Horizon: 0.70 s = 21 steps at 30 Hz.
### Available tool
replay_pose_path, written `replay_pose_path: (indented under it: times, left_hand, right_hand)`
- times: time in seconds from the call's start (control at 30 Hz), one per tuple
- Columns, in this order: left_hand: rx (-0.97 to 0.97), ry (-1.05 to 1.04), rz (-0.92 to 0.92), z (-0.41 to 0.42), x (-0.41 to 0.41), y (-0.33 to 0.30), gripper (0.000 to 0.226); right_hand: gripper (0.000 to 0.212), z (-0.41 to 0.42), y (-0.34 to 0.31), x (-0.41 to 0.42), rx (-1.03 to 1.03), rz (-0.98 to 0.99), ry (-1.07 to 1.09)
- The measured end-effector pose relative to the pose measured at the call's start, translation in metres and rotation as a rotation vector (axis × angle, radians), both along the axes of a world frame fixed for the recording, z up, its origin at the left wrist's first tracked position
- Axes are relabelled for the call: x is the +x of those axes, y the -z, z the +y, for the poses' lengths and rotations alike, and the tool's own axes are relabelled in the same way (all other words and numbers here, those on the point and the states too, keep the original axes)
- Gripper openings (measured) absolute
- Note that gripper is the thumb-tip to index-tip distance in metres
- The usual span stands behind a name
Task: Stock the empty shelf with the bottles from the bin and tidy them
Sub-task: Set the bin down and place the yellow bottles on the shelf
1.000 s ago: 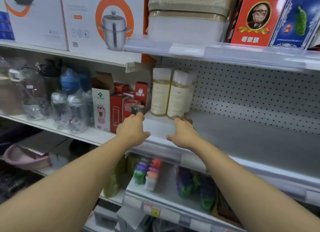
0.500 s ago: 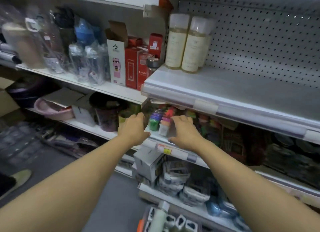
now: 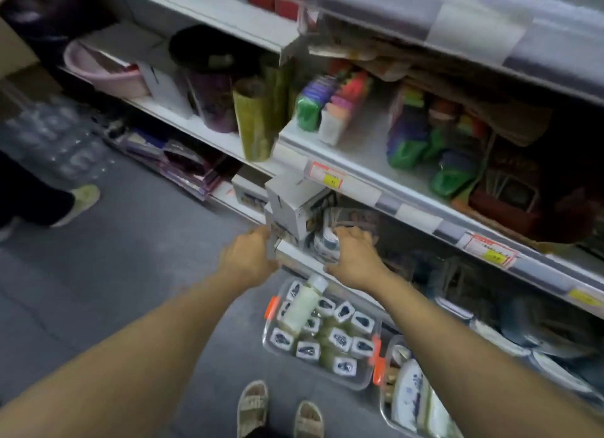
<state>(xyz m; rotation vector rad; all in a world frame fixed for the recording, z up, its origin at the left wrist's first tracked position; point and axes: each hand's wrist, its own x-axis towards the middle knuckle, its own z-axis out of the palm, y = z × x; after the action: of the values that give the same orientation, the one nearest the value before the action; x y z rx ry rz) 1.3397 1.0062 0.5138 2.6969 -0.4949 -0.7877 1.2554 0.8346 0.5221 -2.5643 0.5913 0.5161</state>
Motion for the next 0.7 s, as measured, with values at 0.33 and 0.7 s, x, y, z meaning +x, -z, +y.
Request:
replay_pose_path:
  times: [0.33, 0.7]
  left_hand:
    - [0.087, -0.070, 0.152, -0.020, -0.047, 0.149, 0.057]
    - [0.154, 0.017, 0.198, -0.049, -0.059, 0.318, 0.062]
  right_hand:
    - [0.070, -0.029, 0.148, -0.041, 0.122, 0.142, 0.075]
    - [0.067, -0.040, 0.306, -0.069, 0.150, 0.211, 0.256]
